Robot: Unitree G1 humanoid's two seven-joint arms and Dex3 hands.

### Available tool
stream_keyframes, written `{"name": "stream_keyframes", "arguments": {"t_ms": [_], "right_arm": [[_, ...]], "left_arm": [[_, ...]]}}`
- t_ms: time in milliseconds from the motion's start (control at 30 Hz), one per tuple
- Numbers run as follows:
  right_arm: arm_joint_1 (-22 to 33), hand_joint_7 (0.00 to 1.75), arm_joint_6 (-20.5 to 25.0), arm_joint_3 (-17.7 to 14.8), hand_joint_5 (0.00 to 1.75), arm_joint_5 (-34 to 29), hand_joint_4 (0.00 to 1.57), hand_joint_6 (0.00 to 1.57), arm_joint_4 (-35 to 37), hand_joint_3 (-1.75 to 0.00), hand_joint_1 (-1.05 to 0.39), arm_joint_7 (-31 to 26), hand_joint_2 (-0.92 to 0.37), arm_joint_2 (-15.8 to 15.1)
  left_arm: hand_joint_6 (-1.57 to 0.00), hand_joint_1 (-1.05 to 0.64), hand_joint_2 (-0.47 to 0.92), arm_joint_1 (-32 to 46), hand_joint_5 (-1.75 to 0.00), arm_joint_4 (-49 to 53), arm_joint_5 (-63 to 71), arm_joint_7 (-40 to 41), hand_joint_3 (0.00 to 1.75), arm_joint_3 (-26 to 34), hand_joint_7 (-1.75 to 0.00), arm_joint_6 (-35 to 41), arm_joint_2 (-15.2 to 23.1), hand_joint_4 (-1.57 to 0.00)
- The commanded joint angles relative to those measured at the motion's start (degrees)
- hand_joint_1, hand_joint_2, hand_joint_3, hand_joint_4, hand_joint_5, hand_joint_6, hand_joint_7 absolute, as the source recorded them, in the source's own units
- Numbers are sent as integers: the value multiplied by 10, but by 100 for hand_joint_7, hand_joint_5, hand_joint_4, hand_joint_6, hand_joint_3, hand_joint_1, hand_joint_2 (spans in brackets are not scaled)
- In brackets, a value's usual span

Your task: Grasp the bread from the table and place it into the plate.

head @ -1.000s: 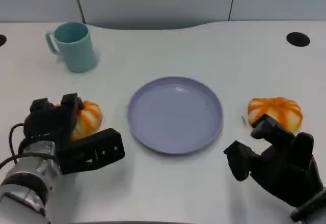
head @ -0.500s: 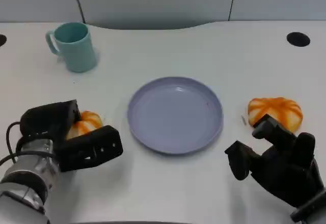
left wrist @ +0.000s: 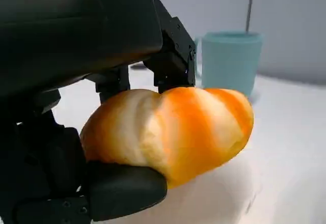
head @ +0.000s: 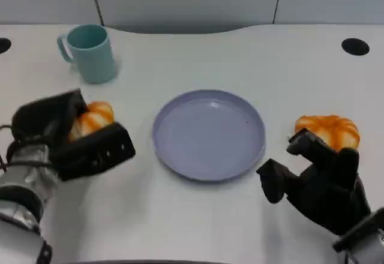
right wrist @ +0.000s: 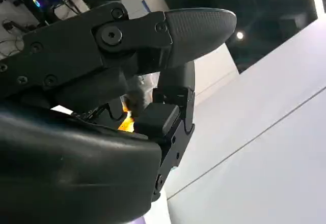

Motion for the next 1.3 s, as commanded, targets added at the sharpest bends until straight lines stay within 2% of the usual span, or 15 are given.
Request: {"name": "stream_keyframes", "arguments": {"t_ms": [33,133,167,200,267,433,600,733,1100,1133,1167,1200,1233,1267,1300], "right_arm": [[-16,99,-6,-1,150,-3,86,80,15,-30,-76,1,-92,-4],[-26,98,-13,-4,149,-1,86,80,30,-30,-76,10,-92,0],[-33,97,-17,-6,147,-1,86,80,41,-31,-75,17,-92,-1],[-38,95,-20,-7,145,0,87,80,49,-31,-75,23,-92,-1],[-49,93,-25,-10,142,0,87,80,67,-32,-75,33,-92,-1],[-64,92,-29,-9,140,-5,88,82,78,-33,-75,38,-92,-2],[-81,91,-32,-14,139,-3,90,83,96,-31,-76,54,-92,-8],[-87,90,-45,-19,137,-1,90,82,108,-31,-75,64,-92,-1],[-91,89,-62,-19,139,-3,90,81,106,-33,-76,67,-92,4],[-89,90,-61,-19,141,-4,90,81,101,-33,-77,60,-92,5],[-89,91,-61,-19,142,-5,90,81,99,-32,-77,57,-92,6],[-88,91,-59,-18,142,-4,89,81,96,-32,-76,53,-92,7],[-88,92,-57,-18,143,-4,89,81,95,-32,-76,51,-92,8],[-89,92,-59,-18,142,-5,89,81,96,-31,-76,50,-92,7],[-91,92,-62,-17,143,-7,90,81,98,-31,-77,51,-92,7]], "left_arm": [[-49,-104,54,-36,-175,-5,-5,25,138,7,-175,-25,12,-62],[-48,-103,62,-50,-175,-5,-5,38,125,7,-175,-40,7,-61],[-45,-102,72,-60,-175,-6,-7,39,102,8,-175,-46,2,-60],[-43,-102,79,-66,-175,-6,-8,39,86,9,-175,-49,-2,-59],[-40,-101,89,-79,-175,-8,-16,31,67,14,-175,-68,-12,-61],[-39,-102,92,-103,-175,-10,-27,23,49,20,-169,-105,-59,-59],[-43,-102,92,-112,-174,-8,-15,28,41,-1,-157,-122,-109,-64],[-44,-102,92,-116,-175,-6,-5,30,43,-18,-154,-129,-137,-71],[-45,-104,92,-115,-172,-2,8,17,40,-40,-151,-117,-158,-61],[-37,-105,92,-113,-168,-2,7,16,40,-40,-152,-117,-158,-52],[-21,-105,92,-112,-166,-2,6,7,38,-40,-152,-111,-158,-34],[-8,-105,92,-111,-149,-1,3,-7,40,-39,-131,-105,-158,-14],[-4,-105,92,-111,-131,-1,2,-17,42,-38,-111,-100,-158,-7],[-2,-105,92,-110,-121,-1,0,-27,42,-38,-100,-95,-158,-4],[-1,-105,92,-110,-66,-1,3,-32,48,-41,-55,-89,-157,-1]]}}
